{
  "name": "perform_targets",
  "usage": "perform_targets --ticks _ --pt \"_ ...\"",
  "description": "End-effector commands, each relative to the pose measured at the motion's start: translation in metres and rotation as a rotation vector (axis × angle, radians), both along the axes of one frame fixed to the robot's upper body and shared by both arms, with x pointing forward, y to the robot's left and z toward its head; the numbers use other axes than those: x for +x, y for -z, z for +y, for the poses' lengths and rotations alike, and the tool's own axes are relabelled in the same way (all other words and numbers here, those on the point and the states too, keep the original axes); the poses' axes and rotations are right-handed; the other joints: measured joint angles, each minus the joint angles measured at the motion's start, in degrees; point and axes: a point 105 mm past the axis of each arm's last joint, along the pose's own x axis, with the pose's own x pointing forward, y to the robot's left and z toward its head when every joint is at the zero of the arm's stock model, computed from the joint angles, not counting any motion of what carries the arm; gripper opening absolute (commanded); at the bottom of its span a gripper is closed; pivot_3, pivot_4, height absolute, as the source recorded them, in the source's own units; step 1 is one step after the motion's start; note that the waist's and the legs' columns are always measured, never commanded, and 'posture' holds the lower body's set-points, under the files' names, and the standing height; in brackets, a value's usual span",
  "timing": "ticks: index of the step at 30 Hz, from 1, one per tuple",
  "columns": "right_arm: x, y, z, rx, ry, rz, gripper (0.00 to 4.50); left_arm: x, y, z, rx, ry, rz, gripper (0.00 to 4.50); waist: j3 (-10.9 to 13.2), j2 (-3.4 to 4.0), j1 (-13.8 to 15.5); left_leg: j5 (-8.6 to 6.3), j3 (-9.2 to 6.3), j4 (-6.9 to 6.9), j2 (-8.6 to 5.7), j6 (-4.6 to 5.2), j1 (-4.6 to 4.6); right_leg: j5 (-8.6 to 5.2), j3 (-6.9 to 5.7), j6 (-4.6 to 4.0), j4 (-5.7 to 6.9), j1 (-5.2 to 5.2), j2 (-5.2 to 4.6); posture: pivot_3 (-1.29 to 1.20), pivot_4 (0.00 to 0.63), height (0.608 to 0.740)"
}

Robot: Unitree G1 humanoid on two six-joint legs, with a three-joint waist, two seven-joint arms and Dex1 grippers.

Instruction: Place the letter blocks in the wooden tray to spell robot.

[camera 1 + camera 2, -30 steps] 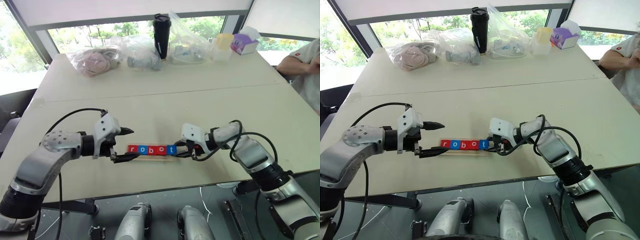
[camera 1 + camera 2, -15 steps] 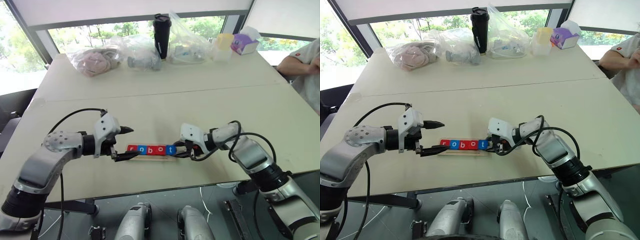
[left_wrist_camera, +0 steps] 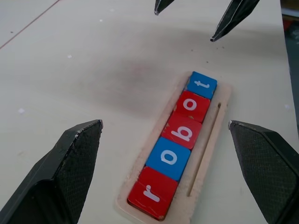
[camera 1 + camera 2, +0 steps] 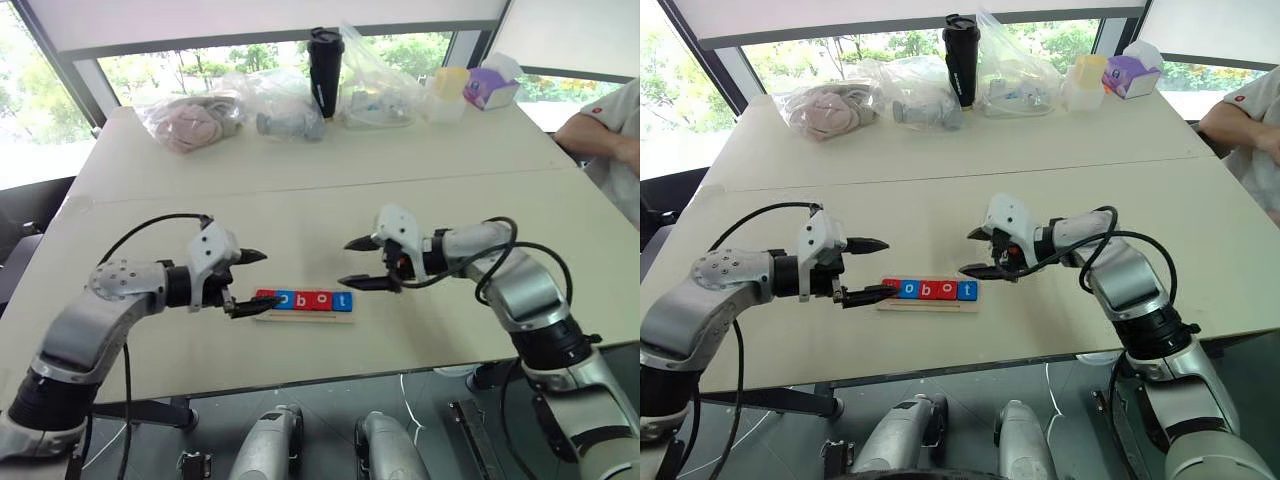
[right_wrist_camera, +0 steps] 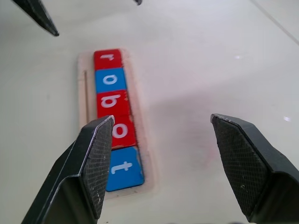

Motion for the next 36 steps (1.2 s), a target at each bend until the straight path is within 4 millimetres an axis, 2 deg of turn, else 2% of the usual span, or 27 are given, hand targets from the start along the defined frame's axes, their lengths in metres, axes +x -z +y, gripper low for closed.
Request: perform_targets --ticks 1,4,9,20,25,27,30,32,36 --pt "-0.006 -0.005 -0.015 0.002 0.074 -0.048 3.40 0.003 -0.017 0.007 -0.043 -0.022 -0.050 4.50 0.00 -0.01 0.20 0.00 -0.01 -0.01 0.00 0.00 -0.02 0.02 -0.01 0.04 0.01 0.01 0.00 0.00 0.150 0.740" --pt "-0.002 0.017 -0.016 -0.049 0.128 -0.067 3.40 0.000 -0.016 0.002 -0.054 -0.009 -0.037 4.50 -0.01 -0.01 0.03 0.00 0.00 -0.03 0.00 0.00 -0.02 0.03 0.00 0.05 0.00 0.04 0.00 0.00 0.150 0.740" --pt "0.001 0.040 -0.017 -0.118 0.146 -0.092 3.40 0.001 -0.017 0.004 -0.066 -0.016 -0.026 4.50 -0.01 -0.01 -0.13 0.01 0.01 0.01 0.00 0.01 -0.02 -0.03 0.00 -0.05 0.04 0.05 0.00 0.00 0.150 0.740" --pt "0.001 0.060 -0.014 -0.156 0.123 -0.093 3.40 -0.004 -0.015 0.010 -0.085 -0.044 0.007 4.50 -0.01 -0.01 -0.04 0.07 0.01 0.03 0.00 0.10 -0.01 -0.03 -0.01 -0.05 0.04 0.04 0.01 0.00 0.150 0.740" --pt "0.005 0.053 -0.013 -0.128 0.136 -0.108 3.40 -0.004 -0.016 0.012 -0.100 -0.073 0.000 4.50 -0.01 -0.02 -0.06 0.01 0.00 0.04 0.00 0.01 0.04 -0.03 0.00 -0.05 0.04 0.04 0.01 0.00 0.150 0.740" --pt "0.010 0.043 -0.019 -0.115 0.164 -0.130 3.40 -0.005 -0.015 0.017 -0.093 -0.091 0.002 4.50 -0.01 -0.01 -0.06 0.01 0.00 0.04 0.00 0.02 0.04 -0.03 -0.01 -0.05 0.04 0.03 0.01 0.00 0.150 0.740" --pt "0.010 0.017 -0.037 -0.067 0.212 -0.139 3.40 -0.014 -0.011 0.032 -0.068 -0.129 0.027 4.50 0.00 -0.01 -0.15 0.01 0.02 0.01 0.00 0.02 0.03 -0.03 0.00 -0.05 0.04 0.04 0.01 0.00 0.150 0.740" --pt "-0.006 0.007 -0.047 -0.024 0.209 -0.074 3.40 -0.024 -0.010 0.043 -0.056 -0.161 0.045 4.50 0.00 0.00 -0.08 0.01 0.02 -0.01 0.00 0.01 -0.04 -0.03 0.00 -0.05 0.03 0.02 0.00 0.00 0.150 0.740" --pt "-0.046 0.000 -0.062 0.031 0.196 0.084 3.40 -0.045 -0.008 0.056 -0.051 -0.211 0.090 4.50 -0.01 -0.02 0.77 -0.01 -0.02 -0.11 0.00 0.00 -0.05 -0.04 -0.01 -0.07 -0.02 0.03 -0.03 0.00 0.150 0.740"
